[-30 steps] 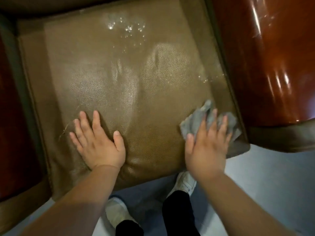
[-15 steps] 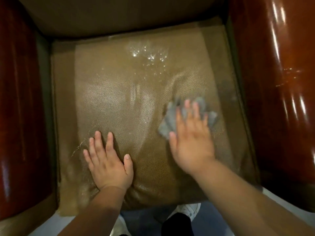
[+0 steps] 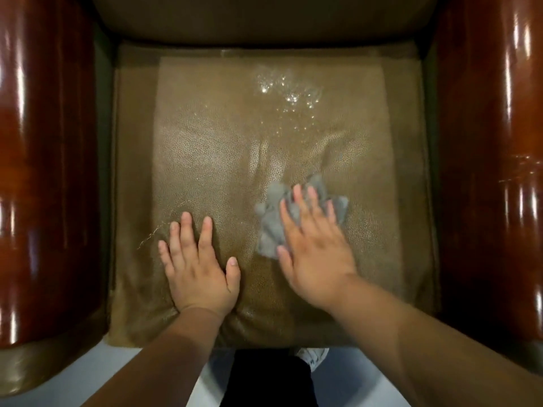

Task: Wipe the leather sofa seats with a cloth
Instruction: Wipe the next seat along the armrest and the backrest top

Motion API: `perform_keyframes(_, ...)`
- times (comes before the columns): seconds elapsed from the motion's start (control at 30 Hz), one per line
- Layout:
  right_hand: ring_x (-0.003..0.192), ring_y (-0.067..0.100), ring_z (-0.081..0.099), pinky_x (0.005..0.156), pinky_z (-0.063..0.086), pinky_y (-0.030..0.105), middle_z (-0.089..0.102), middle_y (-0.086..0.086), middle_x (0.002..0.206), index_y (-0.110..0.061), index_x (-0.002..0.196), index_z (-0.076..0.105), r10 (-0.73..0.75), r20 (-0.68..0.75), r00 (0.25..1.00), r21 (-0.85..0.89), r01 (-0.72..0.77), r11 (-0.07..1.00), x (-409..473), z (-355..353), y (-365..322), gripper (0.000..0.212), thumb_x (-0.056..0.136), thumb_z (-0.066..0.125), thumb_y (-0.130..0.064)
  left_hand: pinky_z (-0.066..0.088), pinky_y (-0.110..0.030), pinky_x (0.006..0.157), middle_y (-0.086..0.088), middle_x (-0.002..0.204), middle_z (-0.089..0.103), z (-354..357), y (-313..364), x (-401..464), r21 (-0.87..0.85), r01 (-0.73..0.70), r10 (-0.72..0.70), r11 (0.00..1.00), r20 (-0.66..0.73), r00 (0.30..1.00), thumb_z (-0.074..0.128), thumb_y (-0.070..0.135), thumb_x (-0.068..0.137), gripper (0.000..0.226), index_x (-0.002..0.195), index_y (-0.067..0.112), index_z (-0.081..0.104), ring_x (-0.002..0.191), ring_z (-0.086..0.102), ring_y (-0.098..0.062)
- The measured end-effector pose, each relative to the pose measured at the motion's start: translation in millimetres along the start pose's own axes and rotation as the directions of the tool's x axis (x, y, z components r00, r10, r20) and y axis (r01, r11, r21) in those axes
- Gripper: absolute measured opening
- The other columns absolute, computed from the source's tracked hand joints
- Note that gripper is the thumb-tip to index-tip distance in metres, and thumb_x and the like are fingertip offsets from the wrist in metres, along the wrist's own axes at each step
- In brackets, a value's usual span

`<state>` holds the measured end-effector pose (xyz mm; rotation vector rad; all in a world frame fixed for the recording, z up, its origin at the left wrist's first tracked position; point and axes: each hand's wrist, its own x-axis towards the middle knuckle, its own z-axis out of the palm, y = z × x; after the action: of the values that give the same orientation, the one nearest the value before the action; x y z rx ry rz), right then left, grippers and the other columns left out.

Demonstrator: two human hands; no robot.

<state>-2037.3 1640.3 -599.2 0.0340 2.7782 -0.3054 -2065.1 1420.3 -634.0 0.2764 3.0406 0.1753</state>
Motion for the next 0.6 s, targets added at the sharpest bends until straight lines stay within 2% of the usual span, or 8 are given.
perform_keyframes(0.1, 0.160, 0.031, -0.001, 0.129, 0.009, 0.054, 0.002, 0.010, 0.174, -0.021, 0.165, 0.017, -0.268, 0.031, 0.963, -0.057, 0.269, 0.961, -1.0, -4.4, 30.1, 0.074, 0.101, 0.037, -0.052, 0.008, -0.063, 0.128, -0.019, 0.172, 0.020, -2.6, 0.4, 0.7, -0.024, -0.005, 0.005, 1.000, 0.003, 1.000, 0.043, 0.050, 0.087, 0.084, 0.161, 0.010, 0.036, 0.159, 0.017, -0.042)
perform_keyframes(0.13, 0.160, 0.033, 0.000, 0.128, 0.012, 0.056, 0.001, 0.011, 0.174, -0.023, 0.166, 0.015, -0.205, 0.034, 0.978, -0.081, 0.207, 0.975, 1.0, -6.3, 50.5, 0.074, 0.102, 0.034, -0.055, 0.008, -0.063, 0.128, -0.019, 0.172, 0.020, -2.9, 0.3, 1.0, -0.024, -0.007, 0.007, 1.000, 0.011, 1.000, 0.043, 0.050, 0.086, 0.085, 0.161, 0.010, 0.036, 0.159, 0.017, -0.042)
perform_keyframes(0.2, 0.159, 0.039, -0.006, 0.127, 0.011, 0.061, -0.005, 0.016, 0.173, -0.026, 0.166, 0.007, 0.130, 0.016, 0.991, -0.077, -0.129, 0.989, 7.3, -16.0, 93.1, 0.076, 0.100, 0.023, -0.061, 0.008, -0.062, 0.128, -0.019, 0.172, 0.019, -4.9, -1.4, 1.4, -0.026, -0.002, 0.002, 1.000, 0.025, 1.000, 0.045, 0.050, 0.085, 0.086, 0.161, 0.011, 0.036, 0.159, 0.016, -0.041)
perform_keyframes(0.3, 0.157, 0.041, -0.016, 0.126, 0.003, 0.062, -0.015, 0.020, 0.171, -0.020, 0.167, 0.000, 0.613, 0.097, 0.784, 0.148, -0.620, 0.770, 22.6, -31.4, 116.2, 0.082, 0.096, 0.009, -0.062, 0.007, -0.062, 0.128, -0.017, 0.173, 0.016, -5.4, -1.2, 0.5, -0.020, 0.002, -0.002, 1.000, 0.046, 0.999, 0.048, 0.050, 0.084, 0.087, 0.162, 0.014, 0.033, 0.160, 0.012, -0.039)
perform_keyframes(0.37, 0.156, 0.044, -0.014, 0.126, -0.001, 0.062, -0.013, 0.024, 0.170, -0.012, 0.166, 0.006, 0.652, 0.084, 0.753, 0.143, -0.657, 0.740, 38.7, -31.3, 82.7, 0.083, 0.096, 0.009, -0.057, 0.007, -0.061, 0.129, -0.017, 0.174, 0.016, -3.7, -2.2, 0.2, -0.015, -0.001, 0.001, 1.000, 0.038, 0.999, 0.049, 0.050, 0.083, 0.088, 0.162, 0.014, 0.034, 0.161, 0.012, -0.039)
perform_keyframes(0.47, 0.156, 0.042, -0.019, 0.125, -0.010, 0.057, -0.016, 0.020, 0.170, -0.017, 0.166, 0.001, 0.160, 0.007, 0.987, -0.047, -0.159, 0.986, 35.5, -12.2, 14.8, 0.073, 0.103, 0.017, -0.052, 0.006, -0.060, 0.129, -0.016, 0.174, 0.015, -4.8, -2.9, -1.6, -0.028, 0.009, -0.008, 1.000, 0.038, 0.999, 0.049, 0.051, 0.084, 0.086, 0.162, 0.016, 0.035, 0.161, 0.011, -0.037)
perform_keyframes(0.53, 0.155, 0.029, -0.029, 0.125, -0.017, 0.050, -0.024, 0.010, 0.170, -0.020, 0.166, -0.003, -0.180, 0.118, 0.977, -0.067, 0.189, 0.980, 27.2, -13.5, -4.7, 0.072, 0.106, 0.021, -0.052, 0.007, -0.061, 0.129, -0.014, 0.175, 0.014, -7.8, -1.2, -0.4, -0.002, 0.019, -0.019, 1.000, 0.062, 0.998, 0.047, 0.052, 0.086, 0.086, 0.163, 0.017, 0.033, 0.162, 0.010, -0.035)
perform_keyframes(0.6, 0.153, 0.023, -0.034, 0.125, -0.019, 0.047, -0.028, 0.004, 0.168, -0.020, 0.165, -0.008, -0.338, 0.186, 0.922, -0.102, 0.361, 0.927, 40.8, -25.8, 15.2, 0.072, 0.108, 0.022, -0.052, 0.007, -0.060, 0.129, -0.013, 0.175, 0.012, -9.6, 0.1, -1.3, 0.021, 0.023, -0.025, 1.000, 0.088, 0.996, 0.045, 0.053, 0.087, 0.087, 0.165, 0.017, 0.028, 0.162, 0.007, -0.034)
